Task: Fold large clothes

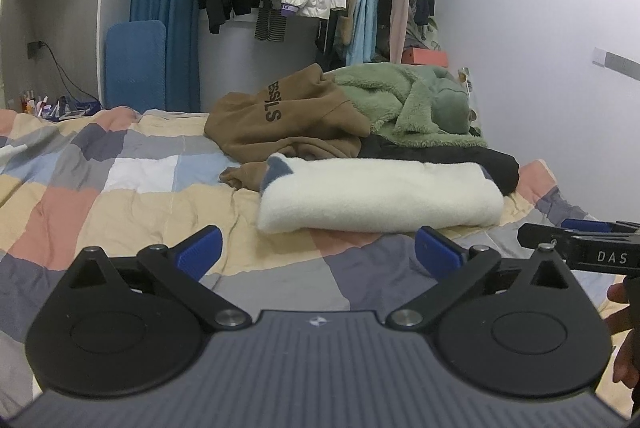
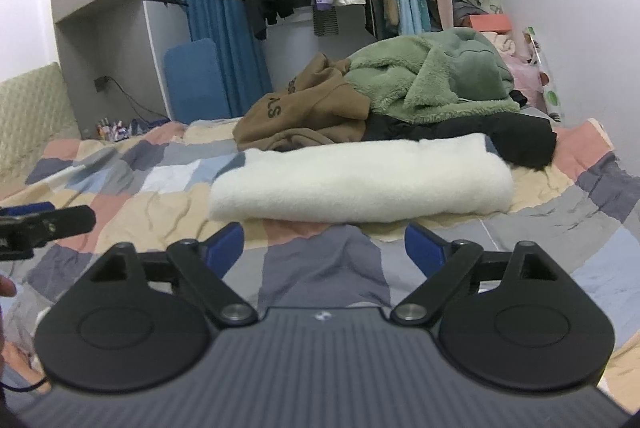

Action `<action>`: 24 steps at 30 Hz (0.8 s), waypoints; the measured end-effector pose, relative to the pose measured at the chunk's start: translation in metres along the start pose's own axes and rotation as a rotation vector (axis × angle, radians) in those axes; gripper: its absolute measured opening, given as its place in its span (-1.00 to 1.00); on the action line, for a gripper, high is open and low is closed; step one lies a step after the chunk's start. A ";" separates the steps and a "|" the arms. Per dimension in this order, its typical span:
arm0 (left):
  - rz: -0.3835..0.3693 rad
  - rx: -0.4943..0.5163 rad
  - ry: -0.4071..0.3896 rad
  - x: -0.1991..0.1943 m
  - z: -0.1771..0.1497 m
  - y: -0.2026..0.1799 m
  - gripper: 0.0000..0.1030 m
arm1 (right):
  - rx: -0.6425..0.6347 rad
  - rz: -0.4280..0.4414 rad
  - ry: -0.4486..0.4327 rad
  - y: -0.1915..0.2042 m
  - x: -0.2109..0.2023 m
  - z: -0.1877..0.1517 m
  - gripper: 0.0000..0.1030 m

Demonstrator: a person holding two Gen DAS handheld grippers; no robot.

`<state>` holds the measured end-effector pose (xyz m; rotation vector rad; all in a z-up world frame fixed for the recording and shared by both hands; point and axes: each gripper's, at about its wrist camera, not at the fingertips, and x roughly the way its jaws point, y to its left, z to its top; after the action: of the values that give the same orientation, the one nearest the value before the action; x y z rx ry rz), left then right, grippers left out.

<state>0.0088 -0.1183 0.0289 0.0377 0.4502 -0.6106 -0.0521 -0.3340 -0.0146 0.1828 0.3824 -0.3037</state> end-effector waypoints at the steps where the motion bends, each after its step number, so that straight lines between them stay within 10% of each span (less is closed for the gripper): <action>1: 0.000 0.000 0.000 0.000 0.000 0.000 1.00 | 0.000 -0.003 0.003 0.000 0.001 0.000 0.73; 24: 0.014 0.012 0.020 -0.007 -0.001 0.008 1.00 | -0.019 -0.044 -0.005 0.002 -0.004 0.000 0.73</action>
<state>0.0077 -0.1073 0.0306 0.0587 0.4653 -0.5999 -0.0549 -0.3308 -0.0130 0.1550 0.3842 -0.3433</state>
